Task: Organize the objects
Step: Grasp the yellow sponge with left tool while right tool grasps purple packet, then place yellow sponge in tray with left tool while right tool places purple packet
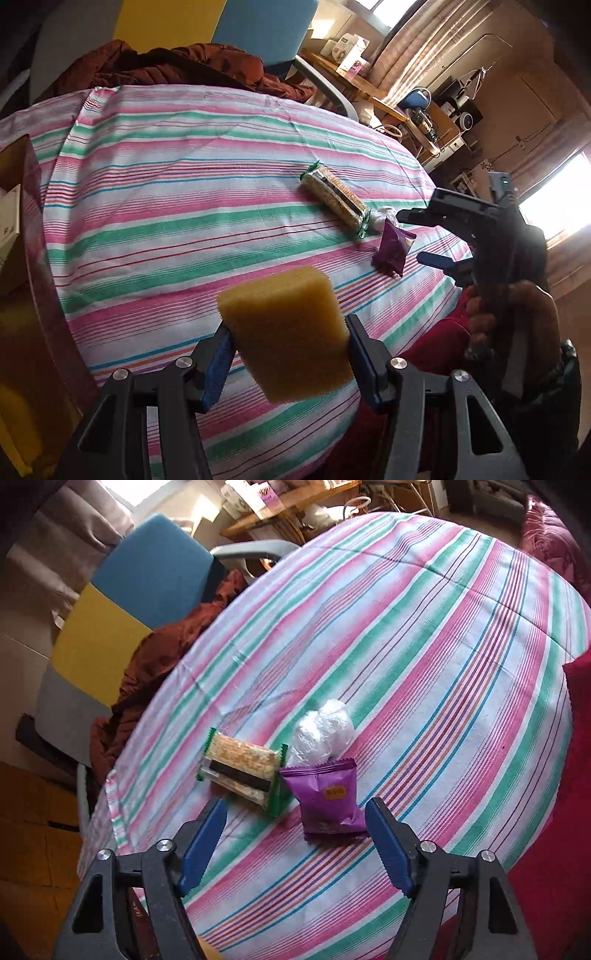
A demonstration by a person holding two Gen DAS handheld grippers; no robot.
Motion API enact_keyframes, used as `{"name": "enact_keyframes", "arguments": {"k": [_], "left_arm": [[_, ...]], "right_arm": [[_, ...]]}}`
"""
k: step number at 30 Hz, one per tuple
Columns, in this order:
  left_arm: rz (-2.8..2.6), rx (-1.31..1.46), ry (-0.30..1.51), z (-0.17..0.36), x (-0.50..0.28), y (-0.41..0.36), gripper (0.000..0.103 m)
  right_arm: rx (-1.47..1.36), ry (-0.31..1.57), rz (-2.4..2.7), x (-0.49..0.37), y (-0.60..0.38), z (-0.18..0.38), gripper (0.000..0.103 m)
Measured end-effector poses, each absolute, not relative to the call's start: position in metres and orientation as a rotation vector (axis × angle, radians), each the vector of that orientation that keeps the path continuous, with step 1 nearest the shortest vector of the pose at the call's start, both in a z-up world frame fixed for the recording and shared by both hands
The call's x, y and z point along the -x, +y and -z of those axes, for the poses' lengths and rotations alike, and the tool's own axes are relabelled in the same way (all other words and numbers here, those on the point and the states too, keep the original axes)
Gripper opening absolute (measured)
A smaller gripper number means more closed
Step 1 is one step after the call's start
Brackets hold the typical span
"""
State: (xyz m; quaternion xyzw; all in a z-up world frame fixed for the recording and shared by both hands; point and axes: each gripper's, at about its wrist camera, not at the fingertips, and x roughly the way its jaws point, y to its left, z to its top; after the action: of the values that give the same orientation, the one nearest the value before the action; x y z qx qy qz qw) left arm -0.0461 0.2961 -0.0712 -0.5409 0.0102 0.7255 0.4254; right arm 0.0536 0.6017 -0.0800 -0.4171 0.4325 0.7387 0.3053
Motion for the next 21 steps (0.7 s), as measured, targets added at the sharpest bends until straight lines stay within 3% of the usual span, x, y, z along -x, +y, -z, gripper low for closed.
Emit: {"name": "enact_keyframes", "arguments": {"k": [4, 7, 8, 21], "left_arm": [[-1.822, 1.314, 0.001, 0.060, 0.042, 0.280, 0.058], [-1.836, 1.308, -0.030, 0.057, 0.044, 0.265, 0.059], [-1.842, 1.303, -0.041, 0.055, 0.045, 0.260, 0.059], [-1.979, 1.245, -0.134, 0.036, 0.047, 0.189, 0.059]], "right_arm": [[1.198, 1.068, -1.876, -0.039, 0.609, 0.098, 0.071], [1.295, 1.077, -1.841, -0.029, 0.612, 0.118, 0.043], [1.304, 1.062, -1.843, -0.028, 0.612, 0.121, 0.039], [1.218, 0.990, -2.302, -0.058, 0.513, 0.052, 0.037]]}}
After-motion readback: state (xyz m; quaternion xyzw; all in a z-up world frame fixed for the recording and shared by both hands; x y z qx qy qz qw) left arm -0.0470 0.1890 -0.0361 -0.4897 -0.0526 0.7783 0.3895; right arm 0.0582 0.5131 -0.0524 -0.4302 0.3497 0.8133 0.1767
